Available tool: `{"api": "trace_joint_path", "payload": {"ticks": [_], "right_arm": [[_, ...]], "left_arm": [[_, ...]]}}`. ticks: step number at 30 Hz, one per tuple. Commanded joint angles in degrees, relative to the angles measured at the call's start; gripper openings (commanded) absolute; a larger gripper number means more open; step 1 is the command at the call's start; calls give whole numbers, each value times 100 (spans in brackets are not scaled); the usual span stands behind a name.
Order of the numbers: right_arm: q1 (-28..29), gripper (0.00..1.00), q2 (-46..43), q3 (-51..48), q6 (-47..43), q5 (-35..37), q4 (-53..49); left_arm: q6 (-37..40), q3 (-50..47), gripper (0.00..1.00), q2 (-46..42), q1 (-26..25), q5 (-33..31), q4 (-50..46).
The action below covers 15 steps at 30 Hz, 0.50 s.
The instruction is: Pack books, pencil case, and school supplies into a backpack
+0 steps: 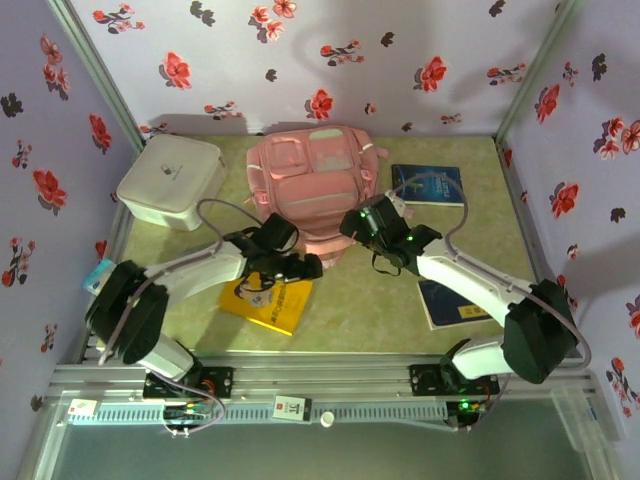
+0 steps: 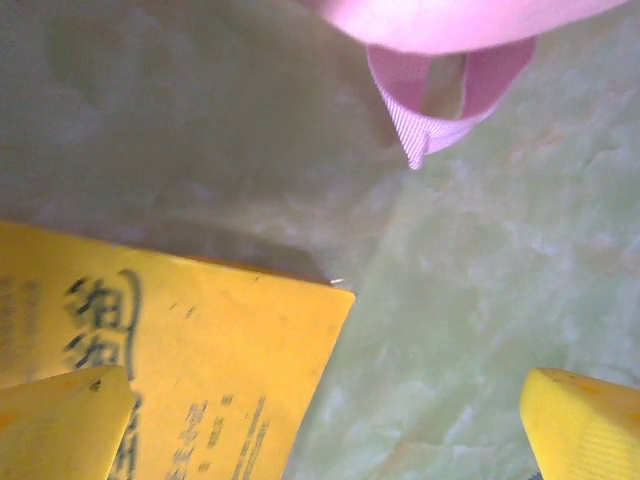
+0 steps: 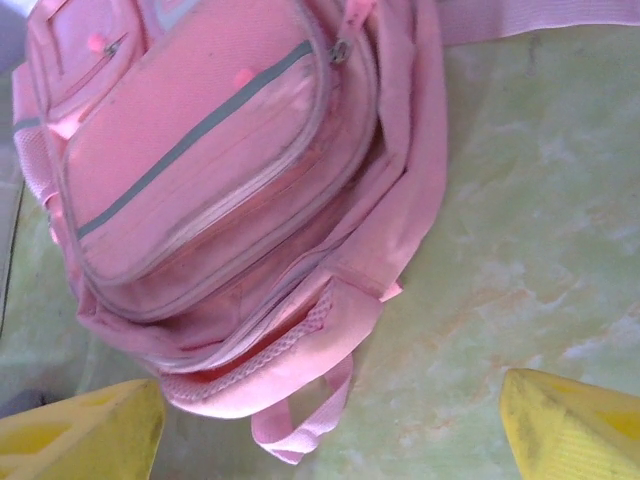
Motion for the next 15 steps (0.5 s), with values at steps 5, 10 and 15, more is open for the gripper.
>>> {"api": "trace_joint_path", "payload": {"ticks": [5, 10, 15], "right_arm": [[470, 83, 566, 541, -1282, -839, 117], [1028, 78, 1389, 1234, -1735, -997, -36], [1528, 70, 2392, 2032, -2157, -1251, -269]], "left_arm": [[-535, -376, 100, -1524, 709, -1022, -1523], [-889, -1058, 100, -2382, 1278, -1057, -2066], [-728, -1659, 98, -3060, 1670, -1065, -2486]]}}
